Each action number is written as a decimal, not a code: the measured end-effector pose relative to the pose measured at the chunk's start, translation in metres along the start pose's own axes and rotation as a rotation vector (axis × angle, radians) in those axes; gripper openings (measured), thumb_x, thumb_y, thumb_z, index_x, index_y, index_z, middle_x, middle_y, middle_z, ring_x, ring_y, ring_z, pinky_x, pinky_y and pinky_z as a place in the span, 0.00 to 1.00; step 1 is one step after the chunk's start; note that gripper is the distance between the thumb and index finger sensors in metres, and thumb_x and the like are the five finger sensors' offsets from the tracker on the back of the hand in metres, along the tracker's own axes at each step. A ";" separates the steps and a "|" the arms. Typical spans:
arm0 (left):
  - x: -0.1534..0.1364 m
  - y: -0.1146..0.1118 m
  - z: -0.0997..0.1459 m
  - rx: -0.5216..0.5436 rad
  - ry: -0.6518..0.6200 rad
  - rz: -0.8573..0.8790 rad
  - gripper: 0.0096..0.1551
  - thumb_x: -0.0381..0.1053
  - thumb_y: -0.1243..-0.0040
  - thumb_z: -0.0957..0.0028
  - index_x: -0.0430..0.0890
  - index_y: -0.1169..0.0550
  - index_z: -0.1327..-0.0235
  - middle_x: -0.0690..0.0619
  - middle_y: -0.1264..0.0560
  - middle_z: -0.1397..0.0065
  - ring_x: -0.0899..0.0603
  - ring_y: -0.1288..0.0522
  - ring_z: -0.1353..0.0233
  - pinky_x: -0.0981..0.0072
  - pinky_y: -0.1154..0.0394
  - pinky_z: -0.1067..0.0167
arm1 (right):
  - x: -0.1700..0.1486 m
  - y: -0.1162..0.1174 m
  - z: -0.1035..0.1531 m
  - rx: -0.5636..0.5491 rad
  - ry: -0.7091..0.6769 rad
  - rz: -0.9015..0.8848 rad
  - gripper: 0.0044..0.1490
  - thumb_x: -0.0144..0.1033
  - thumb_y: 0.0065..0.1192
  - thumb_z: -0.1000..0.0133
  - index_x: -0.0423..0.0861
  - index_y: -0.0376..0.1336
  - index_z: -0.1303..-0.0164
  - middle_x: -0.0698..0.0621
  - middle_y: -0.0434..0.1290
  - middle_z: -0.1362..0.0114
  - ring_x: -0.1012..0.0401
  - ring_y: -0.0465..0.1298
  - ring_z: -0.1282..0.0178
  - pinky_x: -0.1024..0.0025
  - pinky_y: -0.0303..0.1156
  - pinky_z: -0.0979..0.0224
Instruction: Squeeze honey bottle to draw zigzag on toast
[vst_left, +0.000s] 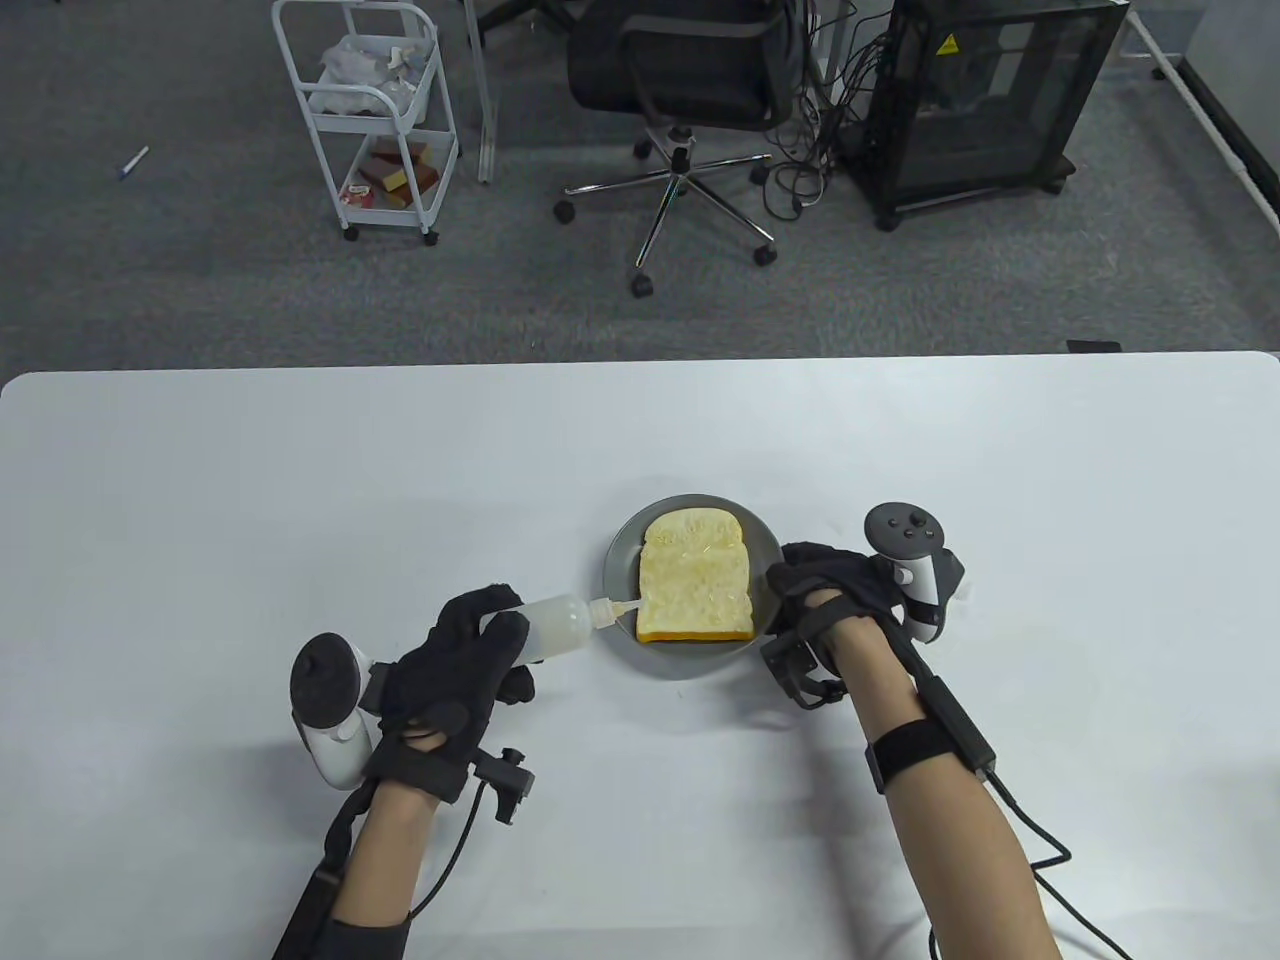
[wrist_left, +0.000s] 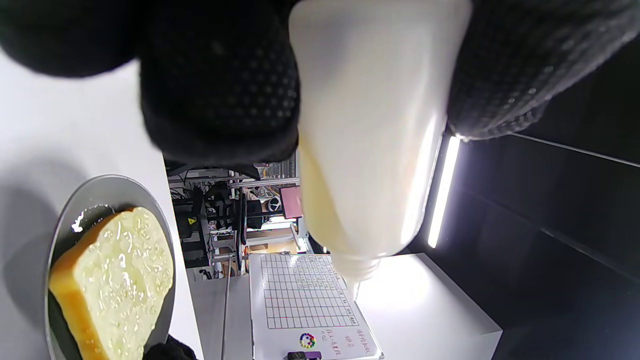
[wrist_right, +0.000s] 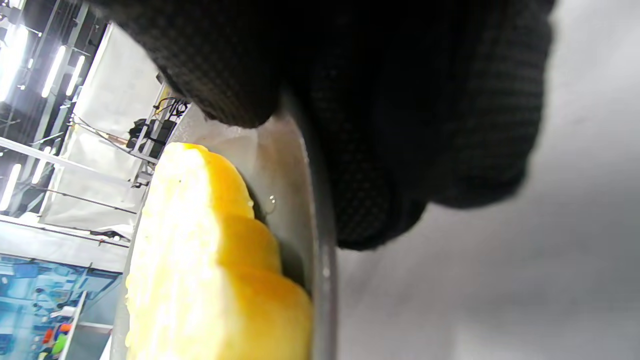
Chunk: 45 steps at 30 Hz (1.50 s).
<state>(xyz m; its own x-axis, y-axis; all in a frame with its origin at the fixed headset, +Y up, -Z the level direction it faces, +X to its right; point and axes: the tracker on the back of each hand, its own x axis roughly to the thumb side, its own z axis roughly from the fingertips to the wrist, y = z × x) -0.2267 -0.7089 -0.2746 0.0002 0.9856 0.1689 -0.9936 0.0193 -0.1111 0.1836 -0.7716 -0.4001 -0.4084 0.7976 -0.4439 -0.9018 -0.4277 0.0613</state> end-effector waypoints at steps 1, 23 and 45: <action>-0.001 0.000 0.000 0.000 0.007 0.009 0.45 0.73 0.31 0.46 0.40 0.27 0.35 0.36 0.16 0.48 0.45 0.14 0.65 0.49 0.19 0.62 | 0.002 0.002 -0.003 -0.006 0.008 0.007 0.32 0.31 0.70 0.46 0.33 0.67 0.33 0.39 0.85 0.46 0.50 0.91 0.61 0.67 0.90 0.63; -0.007 -0.003 0.001 -0.027 0.030 -0.005 0.45 0.73 0.31 0.45 0.39 0.27 0.35 0.36 0.16 0.48 0.45 0.14 0.66 0.49 0.19 0.62 | 0.013 0.003 -0.002 -0.127 -0.012 0.266 0.33 0.35 0.72 0.47 0.30 0.69 0.36 0.35 0.85 0.46 0.49 0.91 0.60 0.63 0.90 0.64; -0.025 -0.011 0.000 -0.035 0.104 0.014 0.45 0.73 0.32 0.45 0.39 0.28 0.34 0.36 0.16 0.48 0.45 0.14 0.66 0.49 0.19 0.62 | -0.036 -0.117 0.004 -0.414 0.081 0.869 0.41 0.47 0.77 0.49 0.40 0.67 0.29 0.34 0.73 0.33 0.41 0.79 0.44 0.55 0.81 0.51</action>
<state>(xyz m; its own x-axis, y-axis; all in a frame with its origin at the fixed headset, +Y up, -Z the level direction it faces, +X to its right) -0.2159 -0.7341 -0.2781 -0.0007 0.9979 0.0651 -0.9890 0.0090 -0.1474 0.3029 -0.7482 -0.3874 -0.8848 0.1063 -0.4536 -0.1617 -0.9832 0.0850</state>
